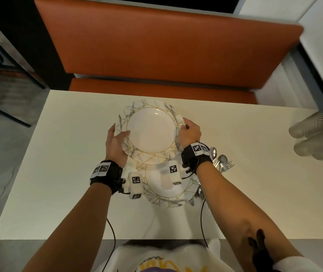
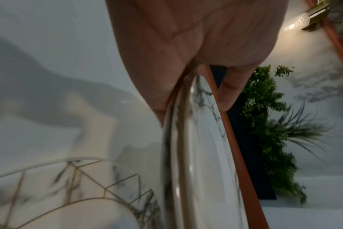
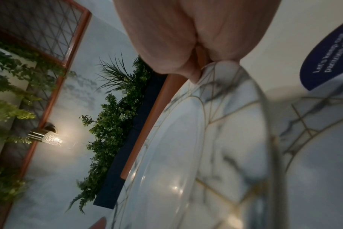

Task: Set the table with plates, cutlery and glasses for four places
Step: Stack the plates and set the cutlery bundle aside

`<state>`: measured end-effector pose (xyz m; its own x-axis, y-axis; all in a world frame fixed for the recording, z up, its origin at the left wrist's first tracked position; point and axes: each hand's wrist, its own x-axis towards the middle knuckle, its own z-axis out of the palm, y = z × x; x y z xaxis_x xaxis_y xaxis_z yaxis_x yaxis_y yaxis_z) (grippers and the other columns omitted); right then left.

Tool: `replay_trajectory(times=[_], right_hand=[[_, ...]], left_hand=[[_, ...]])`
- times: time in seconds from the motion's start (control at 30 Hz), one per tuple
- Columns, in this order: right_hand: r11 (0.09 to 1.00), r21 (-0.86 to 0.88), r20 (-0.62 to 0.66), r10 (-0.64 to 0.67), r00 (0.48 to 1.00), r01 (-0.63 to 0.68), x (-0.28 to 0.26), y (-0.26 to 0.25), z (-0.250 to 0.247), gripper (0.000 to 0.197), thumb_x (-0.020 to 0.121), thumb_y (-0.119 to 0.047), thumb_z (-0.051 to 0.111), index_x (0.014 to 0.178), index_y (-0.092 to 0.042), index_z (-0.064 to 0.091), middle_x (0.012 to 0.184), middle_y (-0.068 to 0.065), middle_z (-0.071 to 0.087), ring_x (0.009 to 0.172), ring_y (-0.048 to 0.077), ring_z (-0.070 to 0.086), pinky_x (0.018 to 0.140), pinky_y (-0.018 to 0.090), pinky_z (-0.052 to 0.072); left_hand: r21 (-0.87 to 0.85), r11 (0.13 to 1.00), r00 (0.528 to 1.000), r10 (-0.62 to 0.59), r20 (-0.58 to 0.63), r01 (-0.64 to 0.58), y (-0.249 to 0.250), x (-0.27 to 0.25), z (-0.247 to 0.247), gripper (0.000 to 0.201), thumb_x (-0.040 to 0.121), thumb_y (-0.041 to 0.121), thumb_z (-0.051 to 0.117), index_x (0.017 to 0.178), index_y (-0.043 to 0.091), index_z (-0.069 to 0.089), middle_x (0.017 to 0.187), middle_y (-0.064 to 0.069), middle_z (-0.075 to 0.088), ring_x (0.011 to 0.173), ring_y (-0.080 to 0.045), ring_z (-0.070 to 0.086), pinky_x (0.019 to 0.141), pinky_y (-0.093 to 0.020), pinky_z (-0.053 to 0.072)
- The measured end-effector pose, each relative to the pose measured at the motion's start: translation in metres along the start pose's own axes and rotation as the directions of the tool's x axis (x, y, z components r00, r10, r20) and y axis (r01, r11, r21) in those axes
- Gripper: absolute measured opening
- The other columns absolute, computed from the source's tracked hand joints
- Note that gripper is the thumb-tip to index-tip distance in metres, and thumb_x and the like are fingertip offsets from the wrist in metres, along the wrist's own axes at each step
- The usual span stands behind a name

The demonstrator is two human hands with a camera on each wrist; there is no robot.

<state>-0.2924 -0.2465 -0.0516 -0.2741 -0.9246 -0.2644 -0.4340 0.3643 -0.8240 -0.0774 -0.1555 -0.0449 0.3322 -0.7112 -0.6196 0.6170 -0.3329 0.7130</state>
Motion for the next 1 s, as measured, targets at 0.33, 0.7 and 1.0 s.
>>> replay_trajectory(times=[0.33, 0.7, 1.0], right_hand=[[0.985, -0.138, 0.275, -0.065, 0.959, 0.106, 0.009, 0.018, -0.028, 0.033, 0.099, -0.013, 0.05, 0.127, -0.018, 0.067, 0.117, 0.004, 0.073, 0.111, 0.023, 0.066, 0.102, 0.036, 0.052], [0.614, -0.726, 0.458, 0.095, 0.884, 0.31, 0.004, 0.056, -0.034, 0.032, 0.088, -0.031, 0.066, 0.114, -0.012, 0.068, 0.111, 0.008, 0.071, 0.097, 0.027, 0.066, 0.077, 0.029, 0.052], [0.885, -0.435, 0.434, 0.044, 0.9, 0.167, 0.029, 0.044, -0.043, 0.025, 0.093, -0.024, 0.07, 0.116, -0.015, 0.07, 0.115, 0.001, 0.066, 0.102, 0.019, 0.06, 0.084, 0.026, 0.044]], left_hand=[[0.238, 0.955, 0.947, 0.229, -0.224, -0.175, -0.013, 0.001, -0.024, 0.074, 0.083, 0.032, 0.081, 0.145, 0.051, 0.046, 0.155, 0.006, 0.049, 0.135, -0.028, 0.056, 0.101, -0.054, 0.056], [0.342, 0.876, 0.868, 0.433, -0.244, -0.341, 0.005, 0.009, -0.062, 0.069, 0.086, 0.029, 0.078, 0.147, 0.044, 0.049, 0.157, 0.006, 0.046, 0.139, -0.021, 0.052, 0.111, -0.046, 0.05], [0.34, 0.886, 0.85, 0.422, -0.316, -0.314, 0.018, 0.014, -0.073, 0.066, 0.083, 0.033, 0.077, 0.142, 0.049, 0.051, 0.134, 0.005, 0.068, 0.123, -0.041, 0.065, 0.099, -0.067, 0.052]])
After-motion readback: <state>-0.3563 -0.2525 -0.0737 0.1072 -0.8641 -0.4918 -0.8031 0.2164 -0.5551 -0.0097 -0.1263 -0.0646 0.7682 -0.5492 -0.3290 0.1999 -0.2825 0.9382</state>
